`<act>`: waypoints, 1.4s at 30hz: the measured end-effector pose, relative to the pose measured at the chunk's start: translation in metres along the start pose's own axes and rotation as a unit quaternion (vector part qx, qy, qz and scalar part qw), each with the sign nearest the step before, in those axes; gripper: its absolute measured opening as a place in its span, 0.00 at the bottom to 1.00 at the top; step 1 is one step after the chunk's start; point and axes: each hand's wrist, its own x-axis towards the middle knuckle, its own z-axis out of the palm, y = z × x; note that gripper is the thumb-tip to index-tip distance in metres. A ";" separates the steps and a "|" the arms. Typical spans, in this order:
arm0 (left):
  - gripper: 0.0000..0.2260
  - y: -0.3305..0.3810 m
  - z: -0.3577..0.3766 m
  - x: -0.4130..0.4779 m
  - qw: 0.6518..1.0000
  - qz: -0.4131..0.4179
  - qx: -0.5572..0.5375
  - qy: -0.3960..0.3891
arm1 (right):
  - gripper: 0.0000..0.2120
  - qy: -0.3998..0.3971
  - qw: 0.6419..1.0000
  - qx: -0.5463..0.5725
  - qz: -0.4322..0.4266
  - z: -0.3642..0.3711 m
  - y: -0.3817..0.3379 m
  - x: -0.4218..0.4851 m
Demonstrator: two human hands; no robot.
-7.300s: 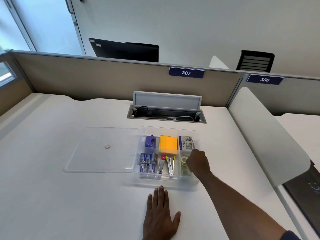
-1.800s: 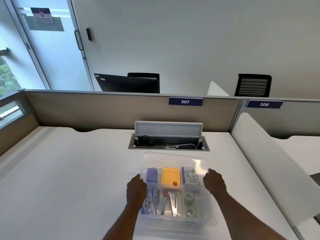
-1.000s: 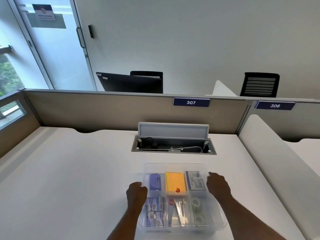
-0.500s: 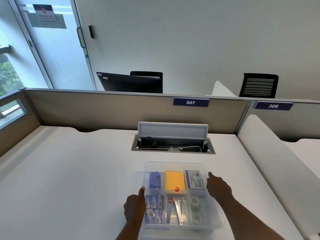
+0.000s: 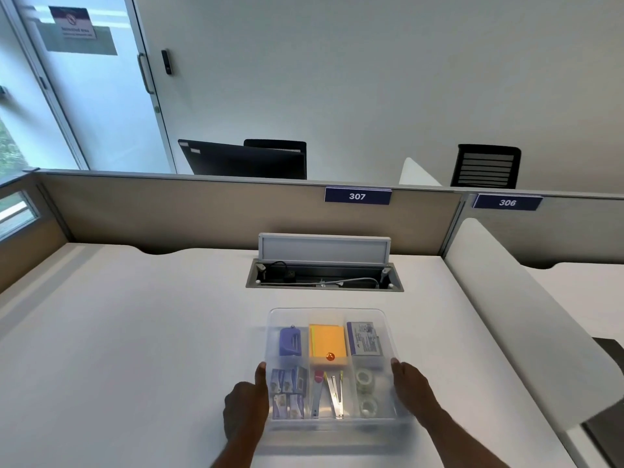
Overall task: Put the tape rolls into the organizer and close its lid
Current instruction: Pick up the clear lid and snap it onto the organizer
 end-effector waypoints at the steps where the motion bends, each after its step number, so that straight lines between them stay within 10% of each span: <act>1: 0.33 0.000 0.001 -0.002 1.000 0.017 0.004 0.012 | 0.20 0.010 1.000 0.011 0.006 0.003 0.002 -0.004; 17: 0.29 0.003 -0.001 -0.019 0.993 0.099 0.010 0.068 | 0.25 0.065 0.998 -0.004 0.002 0.013 0.009 -0.014; 42: 0.06 0.053 -0.027 0.017 0.992 -0.018 -0.121 -0.037 | 0.19 0.075 0.996 0.046 0.009 0.002 -0.018 0.008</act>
